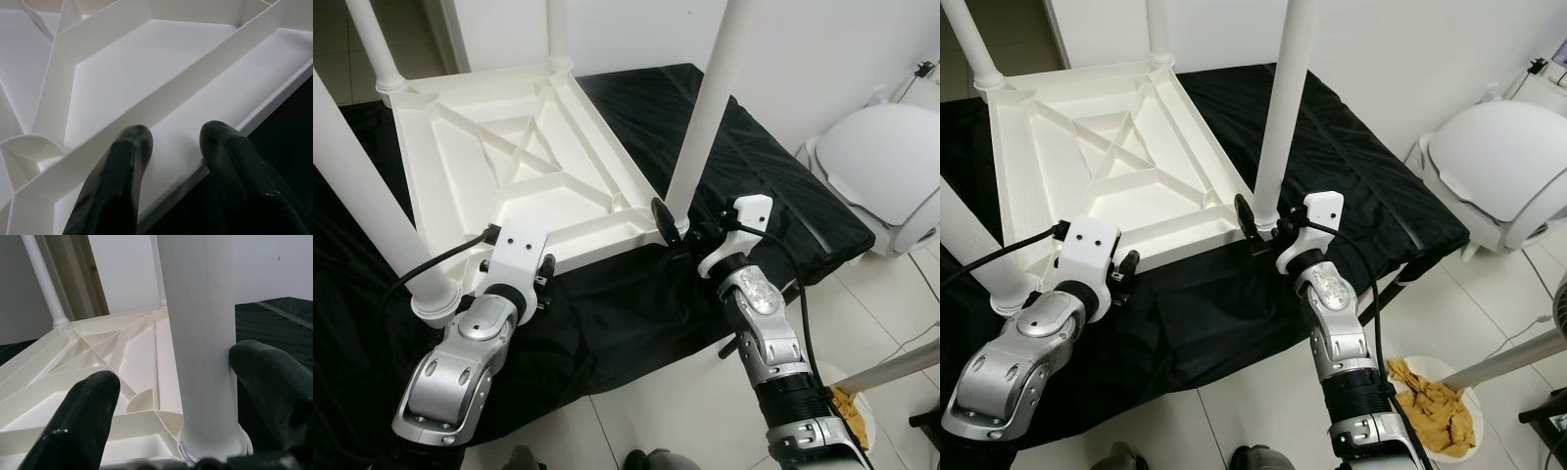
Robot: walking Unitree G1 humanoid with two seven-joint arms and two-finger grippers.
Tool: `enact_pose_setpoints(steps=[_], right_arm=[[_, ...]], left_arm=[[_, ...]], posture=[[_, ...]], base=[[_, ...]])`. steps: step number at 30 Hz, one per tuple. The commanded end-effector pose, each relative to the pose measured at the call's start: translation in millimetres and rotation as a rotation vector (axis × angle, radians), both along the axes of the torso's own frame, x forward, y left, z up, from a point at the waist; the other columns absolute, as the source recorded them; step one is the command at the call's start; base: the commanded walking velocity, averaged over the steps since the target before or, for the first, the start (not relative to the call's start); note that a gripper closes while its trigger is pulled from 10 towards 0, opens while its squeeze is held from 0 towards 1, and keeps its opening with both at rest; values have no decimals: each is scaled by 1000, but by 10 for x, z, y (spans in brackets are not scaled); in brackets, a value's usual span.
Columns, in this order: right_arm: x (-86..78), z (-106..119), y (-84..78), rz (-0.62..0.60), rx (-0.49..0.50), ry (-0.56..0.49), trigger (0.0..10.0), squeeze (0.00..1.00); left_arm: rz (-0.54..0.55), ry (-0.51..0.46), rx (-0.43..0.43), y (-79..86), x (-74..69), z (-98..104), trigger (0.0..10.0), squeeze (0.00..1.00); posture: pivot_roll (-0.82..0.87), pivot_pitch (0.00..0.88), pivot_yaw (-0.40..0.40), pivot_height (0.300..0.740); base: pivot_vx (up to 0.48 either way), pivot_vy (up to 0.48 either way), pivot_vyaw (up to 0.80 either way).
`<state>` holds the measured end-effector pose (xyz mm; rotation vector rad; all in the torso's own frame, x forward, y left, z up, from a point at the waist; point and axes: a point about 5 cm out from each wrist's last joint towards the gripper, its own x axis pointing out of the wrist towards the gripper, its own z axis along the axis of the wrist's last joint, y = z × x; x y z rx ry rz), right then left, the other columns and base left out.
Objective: Building children table
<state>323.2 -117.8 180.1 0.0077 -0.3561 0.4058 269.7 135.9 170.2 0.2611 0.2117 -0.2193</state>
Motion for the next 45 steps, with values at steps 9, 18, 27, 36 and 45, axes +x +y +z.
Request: enact_pose_setpoints(steps=[9,18,27,36,45], right_arm=[[-11,2,-61,-31,-3,-5,10000,0],[-40,1,-149,-77,-2,-10,10000,0],[-41,-1,-109,-71,4,-9,10000,0],[-29,21,-127,-75,-1,-14,10000,0],[-52,12,-122,-76,0,-14,10000,0]], left_arm=[[-137,74,81,-126,59,-136,10000,0],[-287,72,-97,-231,67,39,10000,0],[-284,88,-63,-230,81,-45,10000,0],[-234,74,-83,-216,182,-29,10000,973],[-222,97,-10,-240,238,-122,10000,0]], posture=[[5,108,-34,740],[-20,109,-12,740],[-18,104,-21,740],[-25,98,-24,740],[-36,91,-16,740]], base=[[0,0,0],[0,0,0],[0,0,0],[0,0,0],[0,0,0]])
